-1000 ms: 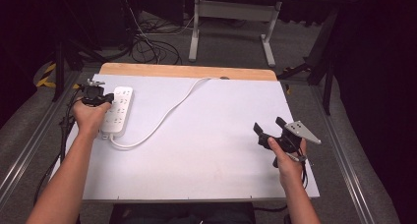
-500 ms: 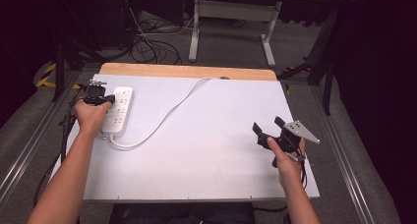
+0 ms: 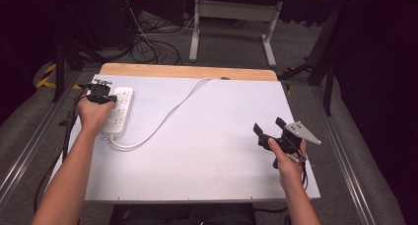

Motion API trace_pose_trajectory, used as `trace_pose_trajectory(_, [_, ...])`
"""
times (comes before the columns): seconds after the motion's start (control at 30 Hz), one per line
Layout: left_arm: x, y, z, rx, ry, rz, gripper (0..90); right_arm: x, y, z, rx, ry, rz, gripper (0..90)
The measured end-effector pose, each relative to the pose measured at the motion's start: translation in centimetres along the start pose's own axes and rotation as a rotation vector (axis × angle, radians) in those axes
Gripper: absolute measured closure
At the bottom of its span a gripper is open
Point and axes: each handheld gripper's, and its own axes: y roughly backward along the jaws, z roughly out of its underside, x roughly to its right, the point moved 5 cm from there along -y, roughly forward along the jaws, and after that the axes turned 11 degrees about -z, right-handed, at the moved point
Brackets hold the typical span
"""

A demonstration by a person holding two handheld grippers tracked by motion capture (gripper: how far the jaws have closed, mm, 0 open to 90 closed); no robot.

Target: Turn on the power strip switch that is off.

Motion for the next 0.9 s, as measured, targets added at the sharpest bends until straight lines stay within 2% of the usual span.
trace_pose_trajectory(0.13, [0.0,0.0,0.0,-0.005,0.019,-0.001,90.0,-0.1,-0.1,0.0,-0.002,0.003,-0.004,7.2])
trace_pose_trajectory(0.23, [0.1,-0.1,-0.1,-0.025,0.011,-0.003,90.0,-0.1,-0.2,-0.1,0.0,0.005,-0.003,7.2])
trace_pose_trajectory(0.3, [0.2,-0.2,-0.2,-0.024,0.027,0.002,90.0,-0.2,-0.2,-0.1,0.0,0.006,-0.003,7.2])
trace_pose_trajectory(0.43, [0.7,-0.2,-0.3,-0.029,-0.01,-0.035,90.0,-0.2,-0.2,-0.1,0.003,0.003,-0.006,7.2])
trace_pose_trajectory(0.6, [0.5,-0.2,-0.6,-0.067,0.022,0.004,90.0,0.0,-0.1,-0.2,0.004,0.0,-0.007,7.2])
trace_pose_trajectory(0.67, [0.5,-0.1,-0.6,-0.076,-0.002,-0.007,90.0,0.0,0.0,-0.2,0.005,0.0,-0.006,7.2])
trace_pose_trajectory(0.73, [1.0,-0.1,-0.7,-0.071,-0.035,-0.051,90.0,0.0,0.0,-0.2,0.009,0.0,-0.007,7.2])
trace_pose_trajectory(0.8, [1.2,-0.1,-0.7,-0.069,-0.057,-0.075,90.0,-0.1,0.0,-0.2,0.009,-0.002,-0.008,7.3])
trace_pose_trajectory(0.9, [1.1,-0.1,-0.7,-0.073,-0.041,-0.063,90.0,-0.1,0.1,-0.2,0.007,-0.002,-0.005,7.2])
